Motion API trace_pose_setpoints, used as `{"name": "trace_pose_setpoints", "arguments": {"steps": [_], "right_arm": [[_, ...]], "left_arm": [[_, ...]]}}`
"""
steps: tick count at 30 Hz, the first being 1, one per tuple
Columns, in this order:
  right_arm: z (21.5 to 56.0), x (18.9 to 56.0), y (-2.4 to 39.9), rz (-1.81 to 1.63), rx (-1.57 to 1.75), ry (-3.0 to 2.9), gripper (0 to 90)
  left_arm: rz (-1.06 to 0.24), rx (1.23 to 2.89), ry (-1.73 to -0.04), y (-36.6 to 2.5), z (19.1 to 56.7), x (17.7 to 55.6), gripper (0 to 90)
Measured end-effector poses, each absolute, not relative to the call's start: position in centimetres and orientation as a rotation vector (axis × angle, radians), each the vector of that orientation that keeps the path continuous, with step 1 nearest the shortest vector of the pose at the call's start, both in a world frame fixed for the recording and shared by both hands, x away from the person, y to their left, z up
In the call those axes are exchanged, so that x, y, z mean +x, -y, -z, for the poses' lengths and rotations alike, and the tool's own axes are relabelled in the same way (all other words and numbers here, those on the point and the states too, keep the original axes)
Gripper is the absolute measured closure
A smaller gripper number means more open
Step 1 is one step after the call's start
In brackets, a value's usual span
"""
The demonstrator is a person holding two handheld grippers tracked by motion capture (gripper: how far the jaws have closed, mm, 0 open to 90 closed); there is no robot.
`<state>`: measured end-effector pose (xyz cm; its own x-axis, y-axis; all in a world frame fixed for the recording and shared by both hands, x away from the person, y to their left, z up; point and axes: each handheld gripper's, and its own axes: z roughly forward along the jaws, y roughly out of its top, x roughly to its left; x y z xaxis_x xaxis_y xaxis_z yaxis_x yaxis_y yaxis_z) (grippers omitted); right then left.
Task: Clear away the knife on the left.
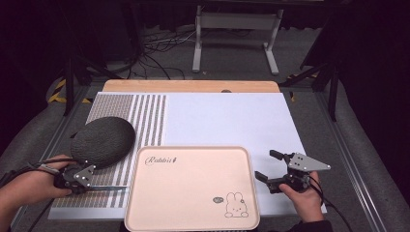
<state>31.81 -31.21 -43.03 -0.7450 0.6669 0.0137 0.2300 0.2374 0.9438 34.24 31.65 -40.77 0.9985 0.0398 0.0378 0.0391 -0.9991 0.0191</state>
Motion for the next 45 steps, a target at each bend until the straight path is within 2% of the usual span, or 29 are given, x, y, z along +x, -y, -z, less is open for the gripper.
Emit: {"name": "trace_pose_setpoints", "arguments": {"steps": [8,13,28,39,45], "right_arm": [[42.9,31.8,31.4,-1.518,0.833,-2.114,4.4],[42.9,31.7,31.5,-1.514,0.835,-2.111,4.6],[43.0,31.7,31.4,-1.507,0.839,-2.112,4.9],[42.9,31.7,31.4,-1.502,0.838,-2.114,4.9],[43.0,31.7,31.5,-1.499,0.84,-2.115,4.9]], "left_arm": [[-0.048,3.006,-0.183,-31.8,38.5,34.4,77.7],[0.038,2.906,-0.357,-31.8,37.3,34.2,77.7],[0.235,2.747,-0.618,-31.4,36.1,34.2,77.7],[0.207,2.65,-0.857,-30.0,34.5,33.6,77.7],[0.265,2.578,-0.959,-28.9,34.0,33.3,77.7]]}}
